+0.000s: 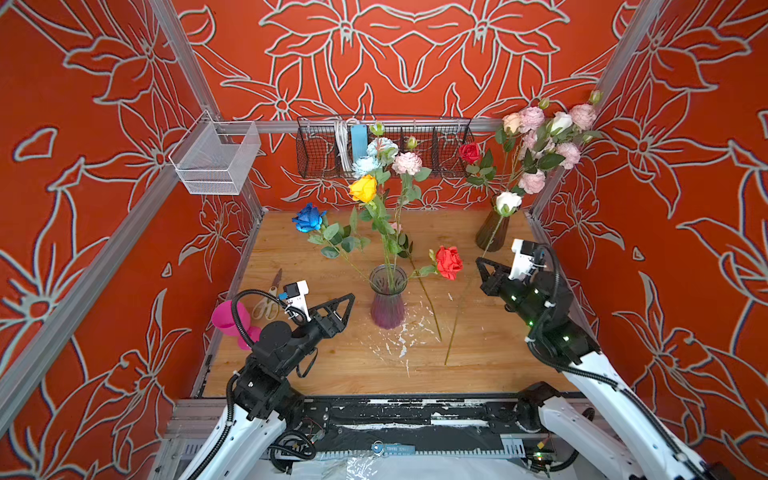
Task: Arrange the flowers into the vase
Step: 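Lift the white rose upright off the table with the right gripper, then carry the white rose over the purple vase and lower its stem in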
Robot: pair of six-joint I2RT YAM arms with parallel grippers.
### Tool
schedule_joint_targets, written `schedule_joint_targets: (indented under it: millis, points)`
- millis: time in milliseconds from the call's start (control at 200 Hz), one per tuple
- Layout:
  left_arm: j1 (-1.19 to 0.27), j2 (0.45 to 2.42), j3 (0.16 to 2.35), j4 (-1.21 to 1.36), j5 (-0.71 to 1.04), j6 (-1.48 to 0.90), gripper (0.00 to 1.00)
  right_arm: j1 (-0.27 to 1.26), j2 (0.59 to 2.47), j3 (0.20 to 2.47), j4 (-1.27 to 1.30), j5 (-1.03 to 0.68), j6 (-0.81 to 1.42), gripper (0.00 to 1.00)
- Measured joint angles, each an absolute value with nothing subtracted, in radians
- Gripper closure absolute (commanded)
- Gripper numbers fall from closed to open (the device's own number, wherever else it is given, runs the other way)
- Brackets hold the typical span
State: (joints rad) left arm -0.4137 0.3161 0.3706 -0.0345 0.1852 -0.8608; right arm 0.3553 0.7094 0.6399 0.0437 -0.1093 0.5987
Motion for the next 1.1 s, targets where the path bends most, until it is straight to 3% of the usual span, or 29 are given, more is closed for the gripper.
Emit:
schedule_joint_targets:
  millis: [245,570,1101]
  points:
    - [-0.434,0.38,0.372,0.014,0.295,-0.854,0.19,0.402,0.628,0.603,0.087,-0.109,0.561,1.0]
    - [-0.648,0.437,0.513,-0.014,0.256,-0.706,0.22,0.604,0.651,0.755,0.082,-0.095,0.469,1.0]
    - [-0.681,0.4,0.53,-0.124,0.032,-0.657,0.18,0.809,1.083,1.2,0.273,-0.08,0.31,1.0]
